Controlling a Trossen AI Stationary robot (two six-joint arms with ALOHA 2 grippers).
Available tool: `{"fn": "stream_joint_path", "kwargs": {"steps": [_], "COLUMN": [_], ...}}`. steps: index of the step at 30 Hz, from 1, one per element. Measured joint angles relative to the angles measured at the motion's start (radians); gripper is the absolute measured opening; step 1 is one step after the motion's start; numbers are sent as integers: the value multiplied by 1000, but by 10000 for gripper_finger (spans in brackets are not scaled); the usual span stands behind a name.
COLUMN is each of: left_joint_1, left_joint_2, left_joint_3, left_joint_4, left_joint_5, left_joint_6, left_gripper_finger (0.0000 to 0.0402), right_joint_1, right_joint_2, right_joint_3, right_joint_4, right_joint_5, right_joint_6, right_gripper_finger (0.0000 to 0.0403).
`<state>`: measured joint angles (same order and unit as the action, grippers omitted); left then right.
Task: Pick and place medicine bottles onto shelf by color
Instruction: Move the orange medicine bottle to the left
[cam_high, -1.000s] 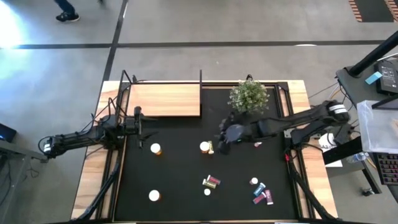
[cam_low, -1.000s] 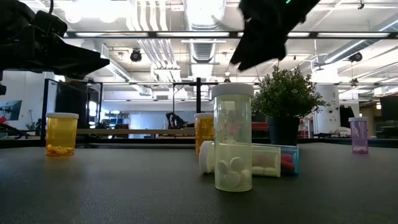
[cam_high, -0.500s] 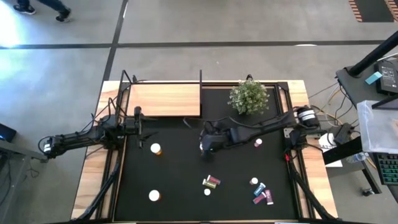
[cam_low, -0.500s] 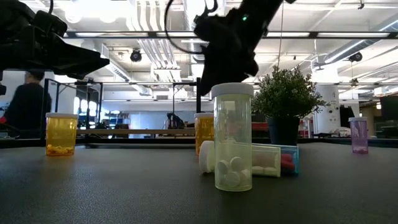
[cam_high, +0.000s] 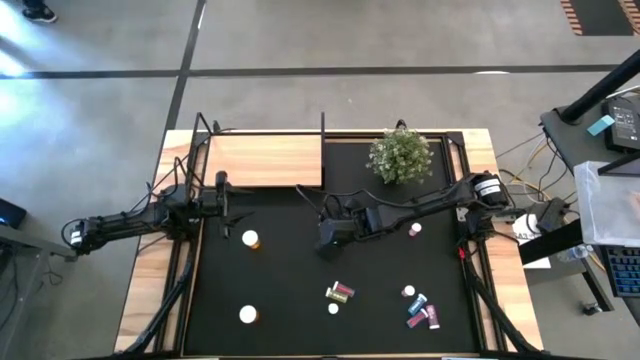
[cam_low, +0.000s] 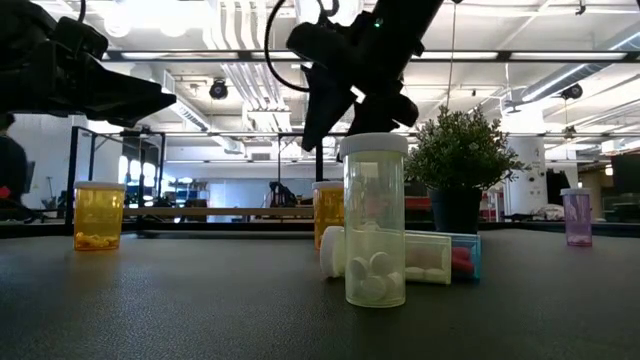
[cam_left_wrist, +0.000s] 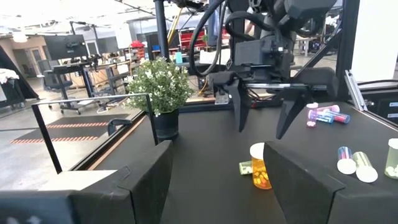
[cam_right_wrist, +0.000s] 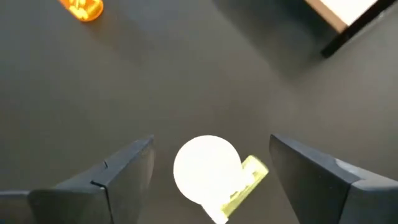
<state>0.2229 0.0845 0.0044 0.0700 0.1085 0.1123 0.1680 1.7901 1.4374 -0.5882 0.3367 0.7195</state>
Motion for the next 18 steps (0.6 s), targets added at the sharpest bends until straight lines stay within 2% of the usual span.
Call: {"fn": "stream_joint_path", "kwargs": {"steps": [3, 12, 18], "left_joint_1": [0, 0, 0], "left_joint_2": [0, 0, 0], "left_joint_3": [0, 0, 0], "left_joint_4": [0, 0, 0], "left_joint_5": [0, 0, 0], "left_joint_6": [0, 0, 0], "left_gripper_finger": [235, 235, 235], "right_joint_1": [0, 0, 0], "right_joint_2": [0, 5, 36], "right_joint_3": [0, -1, -3], "right_joint_4": [-1, -8, -9], "right_joint_5": [0, 2, -50], "right_joint_6": [74, 63, 89], "right_gripper_finger": [309, 309, 309]}}
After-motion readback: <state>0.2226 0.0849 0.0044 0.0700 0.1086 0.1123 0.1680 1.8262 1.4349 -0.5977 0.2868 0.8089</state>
